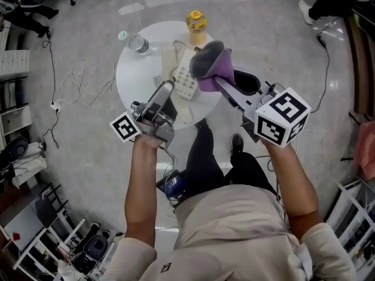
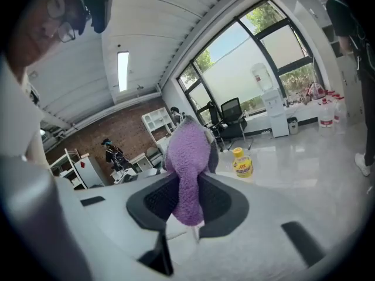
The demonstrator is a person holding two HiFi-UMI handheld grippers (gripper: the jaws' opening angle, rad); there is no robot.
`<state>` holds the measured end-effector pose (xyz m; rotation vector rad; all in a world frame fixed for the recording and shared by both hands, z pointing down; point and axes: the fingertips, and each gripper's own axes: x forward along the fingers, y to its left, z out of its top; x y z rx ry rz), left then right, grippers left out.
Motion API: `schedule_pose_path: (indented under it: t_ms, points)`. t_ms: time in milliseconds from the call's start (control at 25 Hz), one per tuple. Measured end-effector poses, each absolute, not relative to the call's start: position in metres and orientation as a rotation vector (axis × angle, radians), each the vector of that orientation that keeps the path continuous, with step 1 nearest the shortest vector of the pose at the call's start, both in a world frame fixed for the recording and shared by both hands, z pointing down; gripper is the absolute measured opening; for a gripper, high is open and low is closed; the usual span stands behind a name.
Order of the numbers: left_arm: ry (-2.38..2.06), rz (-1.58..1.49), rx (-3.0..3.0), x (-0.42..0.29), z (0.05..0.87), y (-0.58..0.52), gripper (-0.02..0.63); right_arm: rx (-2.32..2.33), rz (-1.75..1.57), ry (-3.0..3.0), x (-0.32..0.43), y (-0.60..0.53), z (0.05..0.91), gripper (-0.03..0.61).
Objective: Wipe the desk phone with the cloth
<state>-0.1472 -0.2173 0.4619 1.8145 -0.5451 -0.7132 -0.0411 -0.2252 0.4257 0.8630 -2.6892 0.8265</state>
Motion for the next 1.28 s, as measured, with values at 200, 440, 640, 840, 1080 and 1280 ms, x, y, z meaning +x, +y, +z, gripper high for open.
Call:
schedule_pose_path:
  t_ms: [200,440,640,840,1080,1280]
  points:
    - [-0.471,-0.782,1.773,-0.14,0.45,-0.209,0.204,0.837,0.846,-2.748,-0.061,-0.233,0.421,0.08]
    - [-0.473,-0.862,1.732,-0.15,0.443,-0.213,0.204,0.69,0.877,-2.765,-0.094,-0.214,0.427,0.08]
    - [-0.496,-0.908,1.727,-0.159,0.437,-0.219,0.204,0.469,0.934,-2.721,-0.112,-0.174,0.437,0.08]
    - [-0.514,-0.933,1.726,-0.164,0.436,-0.223,0.204,0.396,0.982,-2.687,-0.106,-0.147,0.442,0.078]
    - [-0.51,-0.918,1.73,-0.162,0.436,-0.22,0.204,0.445,1.031,-2.684,-0.104,-0.152,0.444,0.08]
    - [-0.501,-0.878,1.749,-0.152,0.436,-0.213,0.204,0.626,1.171,-2.713,-0.094,-0.185,0.441,0.08]
